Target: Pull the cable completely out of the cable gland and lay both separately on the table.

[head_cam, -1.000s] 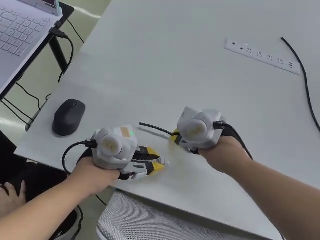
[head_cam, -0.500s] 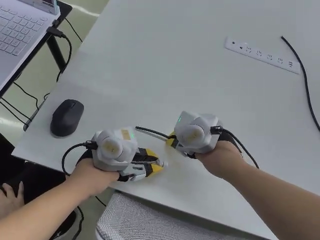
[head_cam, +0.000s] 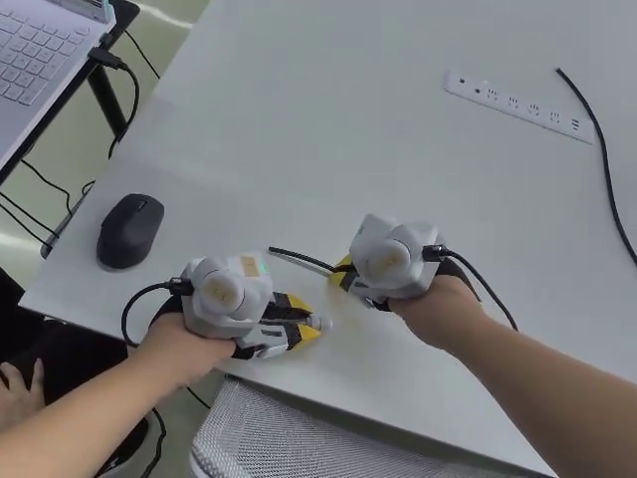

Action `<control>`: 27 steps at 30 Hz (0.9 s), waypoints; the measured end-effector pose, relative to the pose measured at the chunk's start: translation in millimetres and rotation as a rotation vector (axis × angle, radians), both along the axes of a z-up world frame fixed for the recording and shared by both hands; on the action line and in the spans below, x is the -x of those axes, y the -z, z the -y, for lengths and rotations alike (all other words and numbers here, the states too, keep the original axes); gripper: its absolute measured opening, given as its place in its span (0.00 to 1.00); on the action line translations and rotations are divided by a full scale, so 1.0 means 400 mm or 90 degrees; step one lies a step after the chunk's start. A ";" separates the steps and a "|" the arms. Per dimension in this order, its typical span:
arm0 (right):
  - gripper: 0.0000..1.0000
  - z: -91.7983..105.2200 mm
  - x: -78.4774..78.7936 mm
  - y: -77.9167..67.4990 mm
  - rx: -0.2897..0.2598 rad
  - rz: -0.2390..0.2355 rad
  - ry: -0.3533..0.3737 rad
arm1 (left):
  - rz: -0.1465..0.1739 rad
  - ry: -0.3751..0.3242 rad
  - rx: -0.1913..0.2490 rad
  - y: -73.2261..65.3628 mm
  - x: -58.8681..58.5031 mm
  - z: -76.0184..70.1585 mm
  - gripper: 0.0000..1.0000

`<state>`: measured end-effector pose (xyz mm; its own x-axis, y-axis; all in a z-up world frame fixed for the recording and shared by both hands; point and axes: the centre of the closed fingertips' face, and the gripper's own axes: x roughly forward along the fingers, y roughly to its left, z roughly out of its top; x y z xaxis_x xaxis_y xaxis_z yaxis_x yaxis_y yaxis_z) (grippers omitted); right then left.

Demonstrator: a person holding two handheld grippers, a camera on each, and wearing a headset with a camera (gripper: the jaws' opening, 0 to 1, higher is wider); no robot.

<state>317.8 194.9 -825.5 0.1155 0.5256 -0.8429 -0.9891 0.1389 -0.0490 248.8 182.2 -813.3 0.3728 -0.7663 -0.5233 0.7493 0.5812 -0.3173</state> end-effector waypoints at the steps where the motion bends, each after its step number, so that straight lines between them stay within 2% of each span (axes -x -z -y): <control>1: 0.00 0.000 0.000 0.000 0.000 -0.002 0.000 | 0.000 0.001 -0.001 0.000 0.000 0.000 0.16; 19: 0.01 0.000 -0.001 0.000 0.003 0.000 0.002 | 0.005 0.014 -0.015 0.002 0.004 -0.002 0.20; 25: 0.15 0.016 -0.021 -0.003 0.010 0.008 0.023 | 0.005 0.012 -0.017 -0.002 0.001 -0.003 0.23; 27: 0.16 0.026 -0.023 -0.005 0.011 0.012 0.023 | 0.005 0.011 -0.016 -0.004 -0.001 -0.003 0.23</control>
<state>327.0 184.6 -823.4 0.1500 0.5059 -0.8494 -0.9823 0.1740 -0.0698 249.2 183.5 -811.6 0.3636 -0.7593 -0.5397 0.7618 0.5757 -0.2969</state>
